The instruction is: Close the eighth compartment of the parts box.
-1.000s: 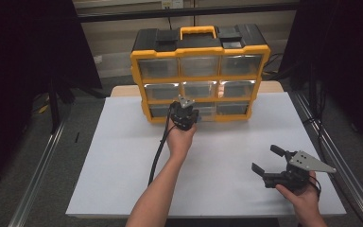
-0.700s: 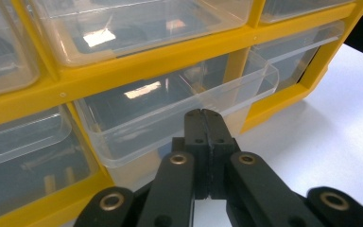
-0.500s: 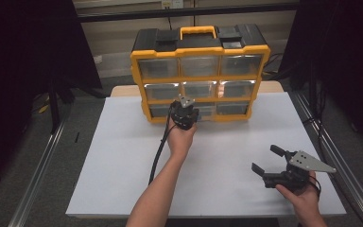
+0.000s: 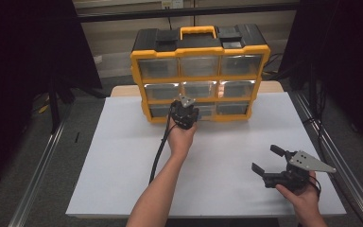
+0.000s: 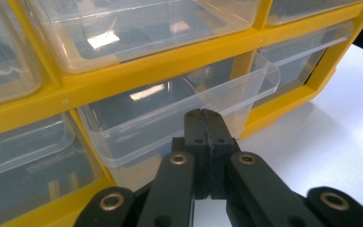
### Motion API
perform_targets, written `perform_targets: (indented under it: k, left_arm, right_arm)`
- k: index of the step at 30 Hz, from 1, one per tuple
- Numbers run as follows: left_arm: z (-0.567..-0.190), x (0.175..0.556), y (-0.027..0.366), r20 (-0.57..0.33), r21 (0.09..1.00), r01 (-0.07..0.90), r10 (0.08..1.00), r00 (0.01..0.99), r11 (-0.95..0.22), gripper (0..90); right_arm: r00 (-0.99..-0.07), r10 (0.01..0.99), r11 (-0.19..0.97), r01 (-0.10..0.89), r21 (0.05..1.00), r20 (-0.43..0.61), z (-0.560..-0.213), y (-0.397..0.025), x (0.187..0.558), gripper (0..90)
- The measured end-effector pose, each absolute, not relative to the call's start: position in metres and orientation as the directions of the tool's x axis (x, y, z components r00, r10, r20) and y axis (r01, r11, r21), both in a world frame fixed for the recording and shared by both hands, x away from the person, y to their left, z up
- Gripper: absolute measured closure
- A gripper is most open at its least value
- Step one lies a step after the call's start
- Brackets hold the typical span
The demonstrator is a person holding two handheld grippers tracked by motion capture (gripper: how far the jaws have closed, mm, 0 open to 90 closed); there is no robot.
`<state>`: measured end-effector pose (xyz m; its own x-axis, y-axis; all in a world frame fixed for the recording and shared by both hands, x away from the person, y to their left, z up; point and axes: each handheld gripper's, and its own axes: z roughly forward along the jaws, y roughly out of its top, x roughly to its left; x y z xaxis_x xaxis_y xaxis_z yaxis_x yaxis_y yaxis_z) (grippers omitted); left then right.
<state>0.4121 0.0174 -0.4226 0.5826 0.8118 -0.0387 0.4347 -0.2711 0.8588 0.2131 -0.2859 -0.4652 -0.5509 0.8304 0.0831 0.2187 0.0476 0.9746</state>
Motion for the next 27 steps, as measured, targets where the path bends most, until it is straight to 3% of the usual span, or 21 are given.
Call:
perform_targets:
  k: [27]
  left_arm:
    - [-0.4235,0.4168,0.0188,-0.026,0.863,0.428,0.821,0.570,-0.269,90.0]
  right_arm:
    - [-0.552,0.829,0.045,0.219,0.975,0.086,-0.4651,-0.2864,0.2129,1.7]
